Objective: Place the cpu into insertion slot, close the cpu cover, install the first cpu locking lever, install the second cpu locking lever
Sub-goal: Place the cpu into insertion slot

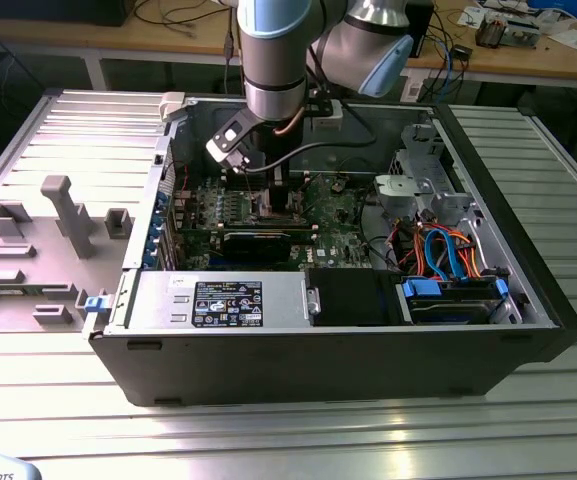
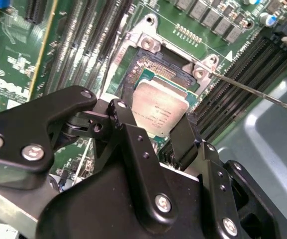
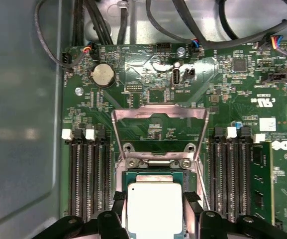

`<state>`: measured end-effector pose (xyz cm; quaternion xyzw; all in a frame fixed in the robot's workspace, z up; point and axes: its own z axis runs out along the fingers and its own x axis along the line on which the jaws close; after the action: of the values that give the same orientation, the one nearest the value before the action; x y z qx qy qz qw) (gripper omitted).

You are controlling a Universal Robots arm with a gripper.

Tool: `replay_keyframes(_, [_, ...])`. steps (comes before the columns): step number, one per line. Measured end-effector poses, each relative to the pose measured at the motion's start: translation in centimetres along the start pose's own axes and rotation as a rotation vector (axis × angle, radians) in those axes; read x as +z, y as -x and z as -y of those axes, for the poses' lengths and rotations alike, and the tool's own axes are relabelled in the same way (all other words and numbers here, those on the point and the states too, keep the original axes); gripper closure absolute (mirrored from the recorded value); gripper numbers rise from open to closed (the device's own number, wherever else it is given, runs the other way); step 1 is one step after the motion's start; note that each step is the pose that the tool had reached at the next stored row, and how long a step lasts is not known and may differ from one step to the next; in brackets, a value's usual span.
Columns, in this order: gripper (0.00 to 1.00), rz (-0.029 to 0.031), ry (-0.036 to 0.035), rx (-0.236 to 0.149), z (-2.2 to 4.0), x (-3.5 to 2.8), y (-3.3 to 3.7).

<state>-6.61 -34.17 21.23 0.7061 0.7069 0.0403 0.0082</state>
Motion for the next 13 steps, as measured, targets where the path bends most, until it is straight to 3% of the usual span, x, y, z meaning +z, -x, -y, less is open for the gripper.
replay_keyframes(1, [0.46,0.0192,0.0,-0.001,0.01,0.01,-0.13])
replay_keyframes(5, [0.46,0.0172,-0.001,-0.032,0.24,0.24,-0.14])
replay_keyframes(13, [0.46,0.0185,-0.0006,-0.016,0.31,0.82,-0.11])
